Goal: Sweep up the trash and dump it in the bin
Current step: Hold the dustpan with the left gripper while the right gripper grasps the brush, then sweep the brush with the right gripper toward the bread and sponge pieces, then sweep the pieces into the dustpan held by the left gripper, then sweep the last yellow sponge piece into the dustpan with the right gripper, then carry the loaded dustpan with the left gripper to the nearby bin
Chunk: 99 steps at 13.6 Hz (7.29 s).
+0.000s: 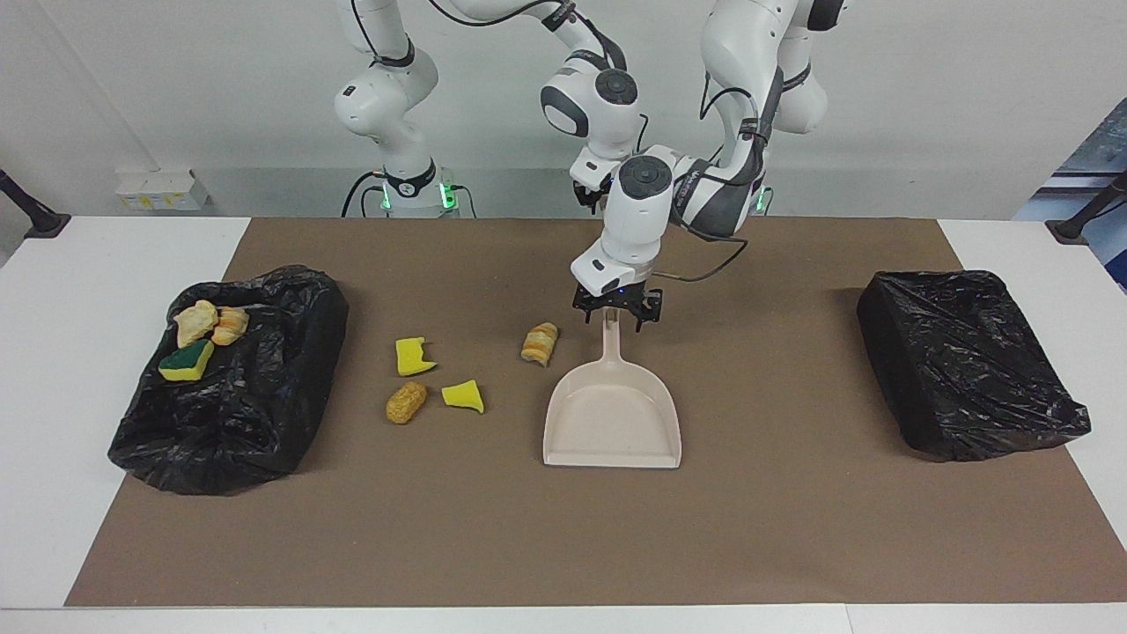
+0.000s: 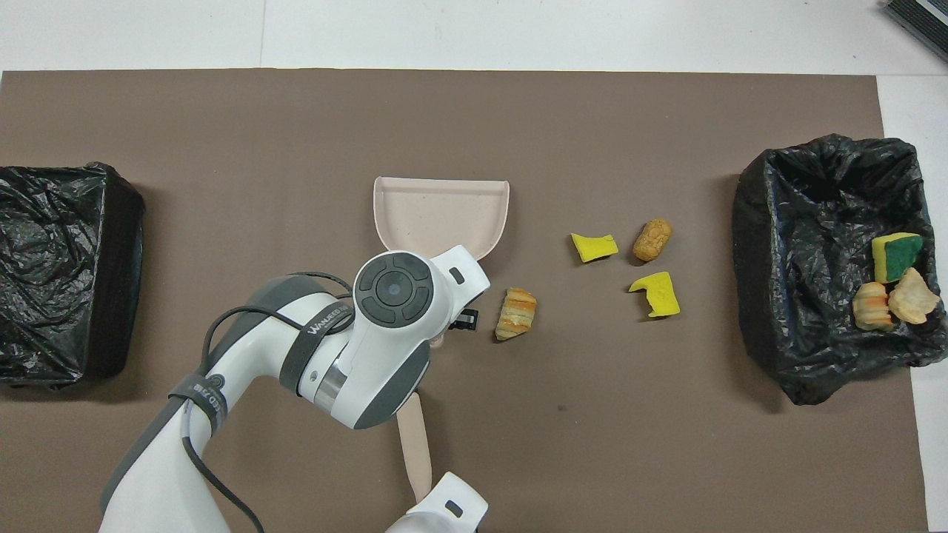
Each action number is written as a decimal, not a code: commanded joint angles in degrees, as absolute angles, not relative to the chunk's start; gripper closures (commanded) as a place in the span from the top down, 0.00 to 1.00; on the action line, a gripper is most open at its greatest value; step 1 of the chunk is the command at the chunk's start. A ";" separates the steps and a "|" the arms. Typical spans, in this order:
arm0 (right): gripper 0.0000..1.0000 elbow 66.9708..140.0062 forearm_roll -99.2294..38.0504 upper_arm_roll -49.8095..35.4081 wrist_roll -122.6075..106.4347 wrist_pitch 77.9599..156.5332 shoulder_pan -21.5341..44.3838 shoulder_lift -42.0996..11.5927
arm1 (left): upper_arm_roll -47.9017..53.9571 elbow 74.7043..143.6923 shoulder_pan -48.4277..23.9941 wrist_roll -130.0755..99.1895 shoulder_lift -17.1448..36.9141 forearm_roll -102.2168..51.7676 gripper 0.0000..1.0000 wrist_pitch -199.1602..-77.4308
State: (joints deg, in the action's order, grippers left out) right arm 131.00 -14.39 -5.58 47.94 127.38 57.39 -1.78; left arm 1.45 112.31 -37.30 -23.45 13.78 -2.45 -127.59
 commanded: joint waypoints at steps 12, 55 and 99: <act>0.00 130.25 -16.52 -5.54 49.31 118.41 49.32 4.99 | 0.35 113.29 -37.53 -24.70 13.80 -1.32 0.37 -132.19; 0.00 120.86 -6.39 -5.62 16.87 119.71 23.45 -11.24 | -0.79 132.10 -30.67 40.43 -5.45 4.66 0.00 -120.85; 0.00 111.98 -21.09 -11.60 17.58 110.84 24.17 -9.76 | -0.70 132.98 -29.79 40.87 -4.75 4.57 0.00 -124.01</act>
State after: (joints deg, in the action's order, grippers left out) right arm 115.35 -19.59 -11.52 18.29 113.19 24.59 -8.26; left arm -0.45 131.42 -29.66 40.55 -3.85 3.56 -122.96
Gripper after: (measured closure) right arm 0.744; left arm 0.687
